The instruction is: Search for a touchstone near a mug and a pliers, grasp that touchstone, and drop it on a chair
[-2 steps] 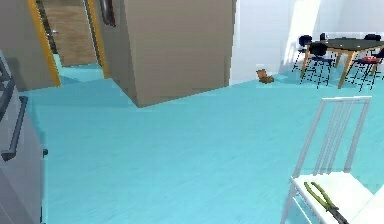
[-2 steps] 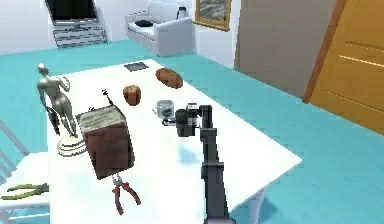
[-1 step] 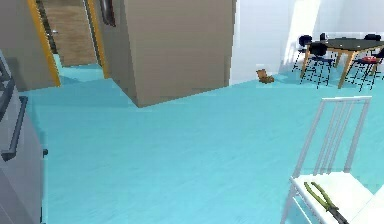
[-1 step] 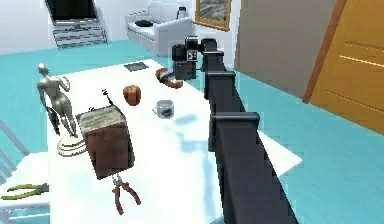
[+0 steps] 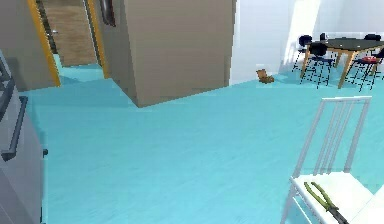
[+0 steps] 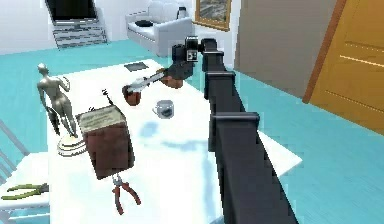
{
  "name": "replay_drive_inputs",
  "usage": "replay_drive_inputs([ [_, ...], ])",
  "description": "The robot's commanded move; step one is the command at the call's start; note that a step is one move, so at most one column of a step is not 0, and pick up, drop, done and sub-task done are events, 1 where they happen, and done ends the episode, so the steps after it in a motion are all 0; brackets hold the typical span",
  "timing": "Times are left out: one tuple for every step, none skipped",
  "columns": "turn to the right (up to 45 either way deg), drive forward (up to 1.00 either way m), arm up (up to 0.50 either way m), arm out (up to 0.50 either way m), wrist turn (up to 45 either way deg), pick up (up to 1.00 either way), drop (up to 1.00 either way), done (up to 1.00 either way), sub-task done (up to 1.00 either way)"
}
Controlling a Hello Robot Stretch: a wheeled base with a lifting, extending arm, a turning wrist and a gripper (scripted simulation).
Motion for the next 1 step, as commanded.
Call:
replay_drive_inputs([
  [0.0, 0.00, 0.00, 0.00, -45.0, 0.00, 0.00, 0.00, 0.00],
])
